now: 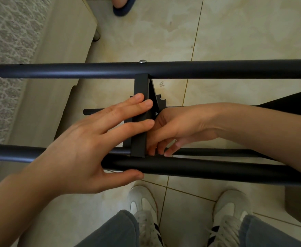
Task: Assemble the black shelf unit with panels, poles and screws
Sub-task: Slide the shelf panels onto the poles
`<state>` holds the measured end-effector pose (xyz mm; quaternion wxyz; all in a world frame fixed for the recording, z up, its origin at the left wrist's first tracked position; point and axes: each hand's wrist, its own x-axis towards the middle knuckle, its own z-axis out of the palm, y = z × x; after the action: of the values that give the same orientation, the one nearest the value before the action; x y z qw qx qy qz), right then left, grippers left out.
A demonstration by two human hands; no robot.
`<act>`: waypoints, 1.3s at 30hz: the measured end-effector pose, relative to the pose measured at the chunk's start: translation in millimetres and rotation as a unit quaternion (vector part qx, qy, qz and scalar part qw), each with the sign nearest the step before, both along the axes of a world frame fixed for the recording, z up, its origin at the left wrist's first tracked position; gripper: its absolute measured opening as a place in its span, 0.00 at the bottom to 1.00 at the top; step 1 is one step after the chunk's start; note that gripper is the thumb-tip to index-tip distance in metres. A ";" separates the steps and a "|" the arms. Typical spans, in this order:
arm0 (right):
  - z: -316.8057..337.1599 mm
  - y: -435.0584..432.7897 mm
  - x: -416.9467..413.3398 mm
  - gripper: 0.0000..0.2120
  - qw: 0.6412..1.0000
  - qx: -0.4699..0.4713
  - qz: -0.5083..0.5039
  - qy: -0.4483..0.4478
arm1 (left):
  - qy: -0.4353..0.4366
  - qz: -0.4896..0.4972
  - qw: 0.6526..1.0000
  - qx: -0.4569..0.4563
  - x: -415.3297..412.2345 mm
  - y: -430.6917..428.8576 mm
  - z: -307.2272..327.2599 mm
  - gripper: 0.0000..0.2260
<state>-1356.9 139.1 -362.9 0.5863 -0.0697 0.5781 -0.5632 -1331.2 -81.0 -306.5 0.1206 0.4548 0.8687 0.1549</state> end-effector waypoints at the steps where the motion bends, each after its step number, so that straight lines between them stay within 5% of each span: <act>1: -0.3 -0.5 0.4 0.08 1.000 -0.006 -0.003 -0.003 | 0.000 0.000 1.000 0.001 0.2 0.0 0.0 0.33; 24: 2.4 0.0 -2.3 0.04 1.000 -0.005 0.000 0.006 | 0.004 0.000 1.000 -0.005 -1.4 -0.2 0.9 0.32; 29: 1.1 -1.7 -2.8 0.11 0.998 0.036 0.008 0.041 | 0.003 0.003 1.000 -0.001 -2.2 0.9 1.0 0.32; 34: 2.1 0.4 -4.6 0.04 1.000 -0.007 0.007 0.011 | 0.002 0.003 1.000 0.002 -2.7 0.7 0.8 0.32; 39: 0.0 -0.5 -4.9 0.12 0.999 0.028 0.004 0.039 | 0.001 0.004 1.000 -0.001 -3.1 0.4 0.8 0.33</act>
<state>-1361.8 138.6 -362.9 0.5678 -0.0776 0.6154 -0.5412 -1334.3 -80.5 -305.7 0.1192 0.4517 0.8706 0.1543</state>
